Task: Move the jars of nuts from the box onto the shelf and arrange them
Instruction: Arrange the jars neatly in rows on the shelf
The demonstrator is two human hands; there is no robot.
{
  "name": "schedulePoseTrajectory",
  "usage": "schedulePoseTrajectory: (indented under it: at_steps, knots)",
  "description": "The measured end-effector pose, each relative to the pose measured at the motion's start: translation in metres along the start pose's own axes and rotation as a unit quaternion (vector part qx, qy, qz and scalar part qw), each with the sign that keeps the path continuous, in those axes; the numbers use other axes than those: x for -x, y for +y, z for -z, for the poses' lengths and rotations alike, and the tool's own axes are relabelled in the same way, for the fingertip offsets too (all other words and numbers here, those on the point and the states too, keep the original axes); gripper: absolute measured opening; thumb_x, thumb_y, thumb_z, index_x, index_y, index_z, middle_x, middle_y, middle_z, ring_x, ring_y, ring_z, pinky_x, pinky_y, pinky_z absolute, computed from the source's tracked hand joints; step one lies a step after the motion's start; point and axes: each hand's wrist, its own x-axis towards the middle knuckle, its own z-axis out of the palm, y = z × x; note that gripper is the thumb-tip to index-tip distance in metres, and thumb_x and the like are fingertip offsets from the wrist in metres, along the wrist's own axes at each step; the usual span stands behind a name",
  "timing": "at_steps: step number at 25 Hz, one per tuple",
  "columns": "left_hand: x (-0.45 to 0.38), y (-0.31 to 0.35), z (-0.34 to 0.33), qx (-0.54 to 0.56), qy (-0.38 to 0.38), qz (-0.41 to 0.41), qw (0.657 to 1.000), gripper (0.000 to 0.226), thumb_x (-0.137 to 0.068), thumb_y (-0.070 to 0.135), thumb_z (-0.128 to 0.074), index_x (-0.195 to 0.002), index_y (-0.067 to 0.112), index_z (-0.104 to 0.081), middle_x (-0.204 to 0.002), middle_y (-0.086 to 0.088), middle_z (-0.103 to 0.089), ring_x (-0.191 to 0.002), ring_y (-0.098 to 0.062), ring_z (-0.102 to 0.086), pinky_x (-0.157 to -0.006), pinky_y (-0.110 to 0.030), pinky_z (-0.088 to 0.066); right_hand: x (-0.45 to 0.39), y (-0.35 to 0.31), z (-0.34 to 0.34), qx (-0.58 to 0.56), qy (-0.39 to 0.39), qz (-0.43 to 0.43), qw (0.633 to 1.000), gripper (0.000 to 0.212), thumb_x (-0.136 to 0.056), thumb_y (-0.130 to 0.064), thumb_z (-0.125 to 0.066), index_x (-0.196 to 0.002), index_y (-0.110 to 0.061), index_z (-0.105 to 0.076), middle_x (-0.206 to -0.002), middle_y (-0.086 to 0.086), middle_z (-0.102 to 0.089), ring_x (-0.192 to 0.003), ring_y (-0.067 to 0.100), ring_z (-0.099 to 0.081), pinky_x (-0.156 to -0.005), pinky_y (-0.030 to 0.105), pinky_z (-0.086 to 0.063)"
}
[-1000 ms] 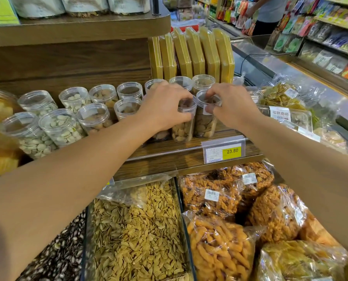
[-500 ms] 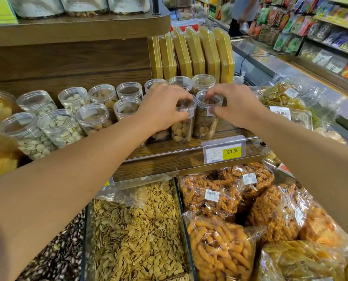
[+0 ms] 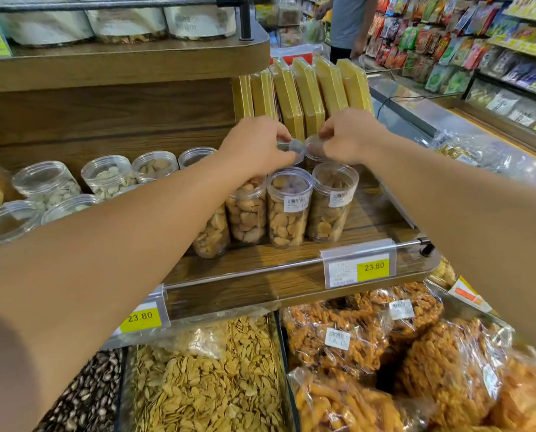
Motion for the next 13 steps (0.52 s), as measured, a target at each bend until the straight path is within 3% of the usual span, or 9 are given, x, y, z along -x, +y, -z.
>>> schedulePoseTrajectory:
  at_steps: [3,6,11,13]
  knots:
    - [-0.011,0.001,-0.003,-0.004,-0.013,-0.005,1.0,0.041,-0.08,0.048,-0.07,-0.113,0.024,-0.069,-0.122,0.0,-0.064,-0.115,-0.02,-0.055,-0.085,-0.029,-0.041,-0.006,0.003,0.0,-0.005,-0.022,0.009,1.0,0.049,-0.084,-0.049,-0.067,-0.12,-0.016,-0.066,-0.119,0.008,-0.063,-0.108,0.03,-0.058,-0.086,0.035,-0.049]
    - [-0.013,0.0,0.0,0.02,-0.02,-0.003,1.0,0.028,-0.084,0.027,-0.07,-0.111,0.023,-0.071,-0.123,0.001,-0.063,-0.116,-0.019,-0.054,-0.085,-0.024,-0.036,-0.001,0.007,0.005,-0.031,-0.045,0.043,0.998,0.042,-0.088,-0.019,-0.059,-0.13,-0.02,-0.06,-0.131,0.006,-0.057,-0.118,0.027,-0.053,-0.088,0.029,-0.042]
    - [-0.012,-0.001,-0.005,0.009,0.003,-0.01,1.0,0.038,-0.081,0.037,-0.067,-0.116,0.023,-0.069,-0.12,0.001,-0.065,-0.114,-0.018,-0.056,-0.091,-0.028,-0.041,-0.001,0.013,-0.004,-0.045,0.01,0.031,0.998,0.049,-0.088,-0.037,-0.063,-0.132,-0.017,-0.058,-0.133,0.008,-0.058,-0.121,0.029,-0.053,-0.091,0.03,-0.042]
    - [-0.013,-0.002,-0.004,0.007,-0.013,-0.009,1.0,0.035,-0.082,0.028,-0.068,-0.117,0.024,-0.068,-0.124,0.0,-0.063,-0.115,-0.019,-0.055,-0.09,-0.026,-0.04,-0.002,0.015,-0.003,-0.042,-0.01,0.039,0.998,0.044,-0.089,-0.029,-0.064,-0.131,-0.019,-0.059,-0.133,0.008,-0.057,-0.119,0.028,-0.053,-0.087,0.028,-0.04]
